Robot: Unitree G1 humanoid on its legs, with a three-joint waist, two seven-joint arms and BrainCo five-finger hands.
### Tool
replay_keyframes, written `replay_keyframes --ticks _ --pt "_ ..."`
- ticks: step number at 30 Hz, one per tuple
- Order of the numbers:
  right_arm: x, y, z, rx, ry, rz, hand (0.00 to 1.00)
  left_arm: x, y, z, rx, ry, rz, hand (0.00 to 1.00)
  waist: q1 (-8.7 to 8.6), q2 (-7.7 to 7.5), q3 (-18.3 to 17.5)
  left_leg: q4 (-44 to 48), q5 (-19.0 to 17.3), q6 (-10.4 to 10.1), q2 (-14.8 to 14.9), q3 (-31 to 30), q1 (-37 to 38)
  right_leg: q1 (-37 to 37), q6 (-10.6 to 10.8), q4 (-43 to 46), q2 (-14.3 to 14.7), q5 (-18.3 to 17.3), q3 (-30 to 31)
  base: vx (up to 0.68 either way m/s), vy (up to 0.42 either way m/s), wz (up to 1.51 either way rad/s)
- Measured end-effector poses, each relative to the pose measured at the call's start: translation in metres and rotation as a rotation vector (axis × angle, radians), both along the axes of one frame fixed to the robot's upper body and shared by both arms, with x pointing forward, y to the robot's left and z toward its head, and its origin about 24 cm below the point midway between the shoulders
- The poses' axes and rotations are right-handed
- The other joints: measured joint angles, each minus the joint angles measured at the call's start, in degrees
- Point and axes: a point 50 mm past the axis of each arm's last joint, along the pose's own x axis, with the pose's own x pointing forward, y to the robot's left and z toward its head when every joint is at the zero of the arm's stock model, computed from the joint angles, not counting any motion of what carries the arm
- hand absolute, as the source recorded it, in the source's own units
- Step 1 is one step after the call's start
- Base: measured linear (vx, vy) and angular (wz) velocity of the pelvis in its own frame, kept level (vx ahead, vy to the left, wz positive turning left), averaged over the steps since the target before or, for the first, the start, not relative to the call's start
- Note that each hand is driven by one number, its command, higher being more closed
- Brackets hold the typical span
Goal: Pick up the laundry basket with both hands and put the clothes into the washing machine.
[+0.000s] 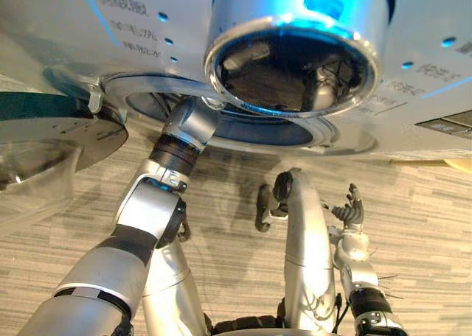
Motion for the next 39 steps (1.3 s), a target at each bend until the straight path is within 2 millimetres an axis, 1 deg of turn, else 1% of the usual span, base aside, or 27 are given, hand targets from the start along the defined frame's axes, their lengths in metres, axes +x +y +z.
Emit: replay_keyframes --ticks 5,8,10,12,14,15,16,17,18,19,21,22,23,24,25,26,27,28,29,30,32,33,34,36,37,38,39 --pt "0.001 0.001 -0.001 0.024 0.000 0.037 0.00 0.006 0.008 -0.007 0.090 0.080 0.044 0.00 0.38 0.00 0.0 -0.4 0.1 -0.2 0.0 0.0 0.5 0.5 0.0 -0.2 0.0 0.0 -0.1 0.01 -0.036 0.01" --pt "0.001 0.001 0.000 0.019 0.001 0.056 0.00 0.006 0.012 -0.005 0.088 0.076 0.054 0.00 0.62 -0.07 0.0 -1.8 0.7 -0.6 0.0 -0.2 1.1 1.5 -0.5 -1.7 -0.1 0.3 -0.8 0.01 -0.042 0.03" --pt "0.001 0.001 -0.001 0.019 0.004 0.057 0.00 0.007 0.019 -0.007 0.055 0.081 0.064 0.00 0.86 -0.15 -0.1 -3.5 1.4 -1.0 -0.1 -0.5 2.0 2.8 -0.8 -3.2 -0.1 0.6 -1.8 0.02 -0.052 0.08" --pt "0.000 0.001 -0.001 0.019 0.006 0.058 0.00 0.003 0.023 -0.015 0.004 0.081 0.044 0.00 0.97 -0.17 -0.1 -5.1 1.7 -1.4 -0.1 -0.6 3.6 4.5 -0.8 -4.6 -0.1 0.6 -2.4 0.04 -0.055 0.06" --pt "-0.002 0.001 -0.003 0.017 0.013 0.057 0.00 -0.005 0.029 -0.032 -0.062 0.080 0.018 0.00 1.30 -0.24 -0.2 -7.3 1.9 -1.7 -0.1 -0.5 6.0 6.9 -0.9 -6.4 -0.1 0.6 -3.0 0.07 -0.065 0.06" --pt "-0.004 0.001 -0.005 0.016 0.026 0.055 0.00 -0.010 0.032 -0.049 -0.138 0.113 -0.016 0.00 1.65 -0.25 -0.2 -8.7 2.1 -2.0 -0.1 -0.5 7.9 8.9 -1.0 -7.7 -0.1 0.7 -3.6 0.08 -0.065 0.08" --pt "-0.009 0.000 -0.009 0.010 0.045 0.052 0.00 -0.014 0.031 -0.072 -0.211 0.166 -0.043 0.00 2.44 -0.24 -0.2 -10.5 2.4 -2.4 -0.1 -0.5 10.1 11.3 -1.3 -9.4 -0.1 0.8 -4.2 0.08 -0.067 0.08" --pt "-0.012 0.000 -0.012 0.005 0.062 0.052 0.00 -0.017 0.031 -0.085 -0.259 0.200 -0.061 0.00 2.88 -0.26 -0.3 -11.5 2.6 -2.5 -0.1 -0.5 11.3 12.5 -1.4 -10.3 -0.1 0.9 -4.6 0.09 -0.079 0.14" --pt "-0.015 0.000 -0.017 0.008 0.089 0.050 0.00 -0.025 0.033 -0.114 -0.334 0.271 -0.080 0.00 3.28 -0.26 -0.4 -13.8 3.1 -2.5 -0.2 -0.4 13.8 15.3 -1.5 -12.4 -0.2 0.9 -5.3 0.07 -0.074 0.16" --pt "-0.017 0.001 -0.019 0.010 0.102 0.050 0.00 -0.030 0.035 -0.129 -0.372 0.308 -0.082 0.00 3.53 -0.28 -0.4 -15.0 3.4 -2.7 -0.2 -0.4 15.1 16.8 -1.6 -13.5 -0.2 1.0 -5.7 0.09 -0.094 0.19" --pt "-0.025 0.009 -0.029 0.022 0.158 0.059 0.00 -0.053 0.039 -0.188 -0.532 0.472 -0.072 0.00 4.89 -0.22 -0.9 -20.2 4.6 -3.3 -0.5 -0.1 21.0 22.9 -1.9 -18.0 -0.2 1.1 -7.1 0.08 -0.090 0.20" --pt "-0.029 0.012 -0.033 0.031 0.178 0.059 0.00 -0.061 0.042 -0.204 -0.561 0.522 -0.060 0.00 5.22 -0.23 -2.0 -21.5 5.0 -3.5 -0.7 -0.1 21.8 23.8 -1.9 -19.1 -0.2 1.1 -7.4 0.11 -0.114 0.27" --pt "-0.038 0.015 -0.042 0.044 0.224 0.058 0.00 -0.079 0.045 -0.235 -0.618 0.617 -0.034 0.00 5.98 -0.17 -4.3 -24.3 5.8 -3.8 -1.1 0.0 24.1 26.1 -2.0 -21.3 -0.4 1.2 -8.1 0.13 -0.122 0.31" --pt "-0.043 0.019 -0.049 0.055 0.256 0.063 0.00 -0.096 0.054 -0.260 -0.669 0.688 0.003 0.00 6.22 -0.18 -4.7 -27.2 6.4 -3.9 -1.3 0.2 28.1 30.2 -2.1 -23.7 -0.6 1.3 -8.9 0.14 -0.121 0.31" --pt "-0.046 0.019 -0.053 0.057 0.280 0.065 0.00 -0.106 0.058 -0.272 -0.688 0.721 0.031 0.00 6.24 -0.11 -5.1 -28.6 6.6 -4.0 -1.4 0.3 30.1 32.4 -2.1 -25.0 -0.7 1.3 -9.3 0.13 -0.089 0.31" --pt "-0.058 0.016 -0.066 0.068 0.342 0.051 0.00 -0.126 0.066 -0.295 -0.731 0.788 0.082 0.00 6.38 -0.04 -6.5 -31.8 7.3 -4.2 -1.9 0.6 34.0 36.3 -2.0 -27.8 -1.1 1.4 -10.0 0.13 -0.069 0.28" --pt "-0.072 0.008 -0.078 0.085 0.415 0.010 0.00 -0.144 0.071 -0.315 -0.776 0.856 0.120 0.00 6.93 0.21 -7.6 -35.2 8.1 -4.2 -2.2 1.4 38.1 40.2 -1.7 -30.7 -1.2 1.9 -10.4 0.12 -0.058 0.23" --pt "-0.079 0.004 -0.084 0.087 0.453 -0.008 0.00 -0.151 0.074 -0.325 -0.784 0.891 0.142 0.00 7.46 0.52 -8.1 -37.0 8.5 -4.2 -2.2 1.7 40.0 42.0 -1.8 -32.3 -1.2 2.6 -10.6 0.13 -0.023 0.12" --pt "-0.089 -0.001 -0.092 0.089 0.519 -0.033 0.00 -0.166 0.079 -0.343 -0.806 0.966 0.177 0.00 7.77 1.17 -9.1 -40.6 9.5 -4.0 -2.2 2.5 43.5 45.4 -1.6 -35.9 -1.1 3.7 -11.3 0.12 0.016 0.02" --pt "-0.095 -0.003 -0.097 0.084 0.560 -0.032 0.00 -0.180 0.086 -0.359 -0.825 1.031 0.228 0.00 7.56 1.72 -9.8 -44.3 10.7 -3.8 -2.3 3.4 46.6 48.4 -1.1 -39.6 -1.0 5.1 -11.7 0.12 0.033 0.01" --pt "-0.101 -0.003 -0.103 0.090 0.593 -0.033 0.00 -0.197 0.092 -0.376 -0.851 1.103 0.280 0.00 7.51 2.20 -11.3 -48.8 12.3 -3.5 -2.2 4.9 50.2 51.4 -0.8 -44.2 -0.6 7.1 -11.8 0.11 0.061 -0.13" --pt "-0.105 -0.001 -0.105 0.096 0.610 -0.031 0.00 -0.209 0.096 -0.387 -0.868 1.153 0.320 0.00 7.53 2.83 -12.3 -53.3 13.9 -3.2 -2.0 6.3 53.8 54.6 -0.3 -49.1 0.2 9.3 -11.7 0.10 0.061 -0.22" --pt "-0.106 -0.001 -0.107 0.099 0.619 -0.031 0.00 -0.212 0.096 -0.391 -0.866 1.176 0.327 0.00 7.56 3.11 -12.8 -55.2 14.6 -3.0 -2.0 6.9 55.4 56.0 -0.1 -51.2 0.4 10.2 -11.7 0.11 0.079 -0.29" --pt "-0.110 0.000 -0.110 0.104 0.638 -0.031 0.00 -0.224 0.097 -0.402 -0.865 1.242 0.352 0.00 7.57 3.59 -14.9 -60.6 16.4 -2.6 -2.0 9.2 59.3 58.8 0.5 -57.0 1.1 13.0 -11.5 0.08 0.082 -0.29" --pt "-0.112 -0.001 -0.111 0.104 0.645 -0.034 0.00 -0.232 0.097 -0.409 -0.867 1.283 0.375 0.00 7.34 4.37 -16.5 -64.2 17.7 -2.4 -2.0 10.6 61.7 60.9 1.1 -61.4 1.4 15.1 -11.4 0.08 0.078 -0.36" --pt "-0.115 -0.001 -0.113 0.102 0.660 -0.033 0.00 -0.238 0.097 -0.415 -0.870 1.317 0.386 0.00 7.34 4.70 -17.8 -67.4 18.8 -2.3 -2.0 12.0 63.8 62.4 1.4 -65.0 2.0 16.8 -11.1 0.13 0.116 -0.52" --pt "-0.121 0.000 -0.118 0.103 0.699 -0.028 0.00 -0.248 0.096 -0.423 -0.857 1.373 0.396 0.00 7.36 5.32 -19.4 -73.6 21.1 -2.0 -2.6 14.1 67.7 65.4 1.8 -71.6 2.8 20.1 -10.1 0.11 0.091 -0.47"
